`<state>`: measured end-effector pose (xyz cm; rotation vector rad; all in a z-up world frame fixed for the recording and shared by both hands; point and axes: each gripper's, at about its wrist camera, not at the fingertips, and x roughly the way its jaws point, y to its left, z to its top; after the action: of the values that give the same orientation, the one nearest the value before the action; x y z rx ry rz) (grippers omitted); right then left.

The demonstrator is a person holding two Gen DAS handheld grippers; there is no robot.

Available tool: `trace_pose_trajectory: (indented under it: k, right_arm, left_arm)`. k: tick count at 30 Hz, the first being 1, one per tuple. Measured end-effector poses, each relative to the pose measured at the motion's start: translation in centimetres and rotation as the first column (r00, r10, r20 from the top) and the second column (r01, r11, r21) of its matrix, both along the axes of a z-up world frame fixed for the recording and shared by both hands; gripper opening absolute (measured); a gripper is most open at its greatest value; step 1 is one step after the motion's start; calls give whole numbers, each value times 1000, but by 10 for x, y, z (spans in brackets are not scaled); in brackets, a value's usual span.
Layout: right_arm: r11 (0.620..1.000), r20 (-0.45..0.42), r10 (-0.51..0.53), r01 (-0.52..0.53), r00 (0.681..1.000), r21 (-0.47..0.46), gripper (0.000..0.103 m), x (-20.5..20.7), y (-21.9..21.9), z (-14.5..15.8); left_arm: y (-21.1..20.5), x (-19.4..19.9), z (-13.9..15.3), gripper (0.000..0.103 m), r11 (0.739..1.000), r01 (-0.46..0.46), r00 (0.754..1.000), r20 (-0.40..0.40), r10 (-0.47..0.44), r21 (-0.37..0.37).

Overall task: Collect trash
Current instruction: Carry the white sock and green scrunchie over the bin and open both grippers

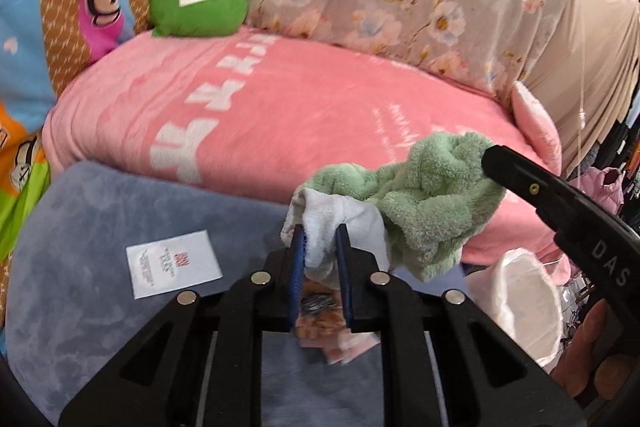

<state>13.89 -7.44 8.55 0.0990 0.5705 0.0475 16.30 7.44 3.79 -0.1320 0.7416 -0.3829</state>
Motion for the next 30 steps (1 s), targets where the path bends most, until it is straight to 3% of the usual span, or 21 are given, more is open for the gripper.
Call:
trace_pose_trajectory:
  k: [5,13,21,23,25,27,30]
  right_arm:
    - [996,44,-75,77,996,-34,5,-27,-44,30]
    - [976,68,-210,213,975,-48,0,-76,-121,45]
    - [960,7,-278,278,960,-32,1,-113,-172,21]
    - [962,-37,-275,275,961,-6,13,-119,-178,0]
    - [964,-89,-262,264,961,14,55,-119,-179,-27]
    - [968,-131,-247,252,960,19,67,-118,-173,-56]
    - [976,-208,-206,216,956,28,69,-108,-161,-91]
  left_arm:
    - [-47,-19,33,15,997,75,996,54,-74,-18]
    - [-127,-49,44,15,979,204,978,51,-202,-29]
    - [-174,-68,32,15,962,272,962,30,-272,-1]
    - [-175,-68,26,15,964,267,963,23,-268,13]
    - [-171,-67,18,15,966,258,966,5,-258,15]
    - [-167,-64,6,15,970,242,970,-15,-242,28]
    - [-160,-59,-12,15,974,220,975,-47,-218,56]
